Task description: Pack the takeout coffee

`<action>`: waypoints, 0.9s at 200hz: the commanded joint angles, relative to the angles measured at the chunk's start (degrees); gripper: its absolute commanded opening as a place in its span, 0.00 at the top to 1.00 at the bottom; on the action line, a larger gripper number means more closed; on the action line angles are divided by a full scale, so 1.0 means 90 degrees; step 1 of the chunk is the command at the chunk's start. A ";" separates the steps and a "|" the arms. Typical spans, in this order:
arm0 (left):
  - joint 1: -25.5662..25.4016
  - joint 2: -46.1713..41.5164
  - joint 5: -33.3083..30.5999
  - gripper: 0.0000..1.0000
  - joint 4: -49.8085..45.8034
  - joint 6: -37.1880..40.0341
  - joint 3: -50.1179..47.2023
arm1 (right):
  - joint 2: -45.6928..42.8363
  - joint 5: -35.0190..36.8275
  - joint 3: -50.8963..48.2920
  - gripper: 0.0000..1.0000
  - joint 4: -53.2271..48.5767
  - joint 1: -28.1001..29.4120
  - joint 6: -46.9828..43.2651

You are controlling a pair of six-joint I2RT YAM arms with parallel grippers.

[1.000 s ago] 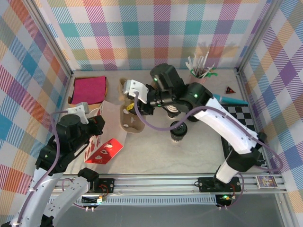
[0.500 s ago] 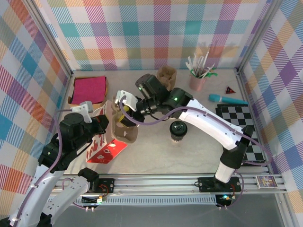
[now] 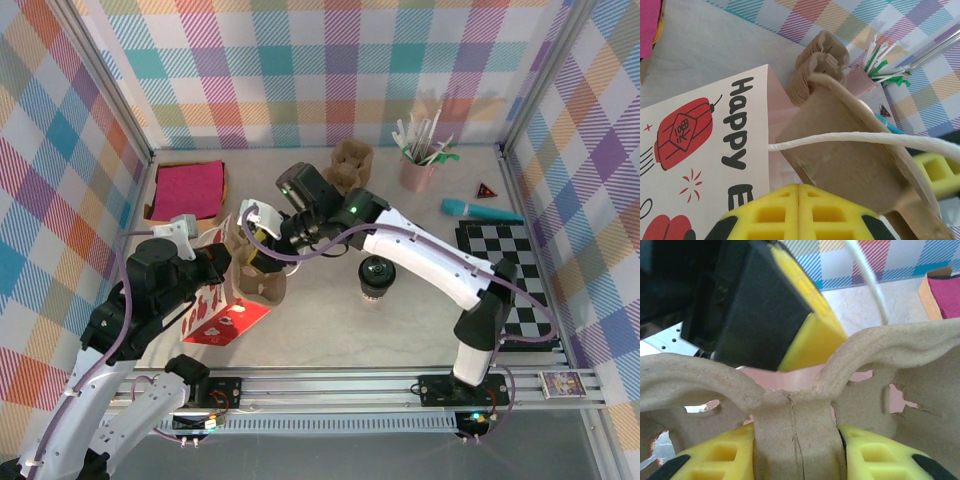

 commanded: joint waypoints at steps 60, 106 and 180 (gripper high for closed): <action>-0.0056 -0.0058 0.0235 1.00 0.0234 -0.0005 0.0040 | 0.0383 -0.0414 0.0088 0.76 -0.0013 -0.0222 -0.0344; -0.0053 -0.0040 0.0397 1.00 0.0335 0.0008 0.0020 | 0.0571 -0.0517 0.0040 0.77 0.0181 -0.0303 -0.0367; -0.0056 -0.0032 0.0552 1.00 0.0443 0.0074 0.0010 | 0.0564 -0.0080 -0.0388 0.81 0.0814 -0.0302 -0.0177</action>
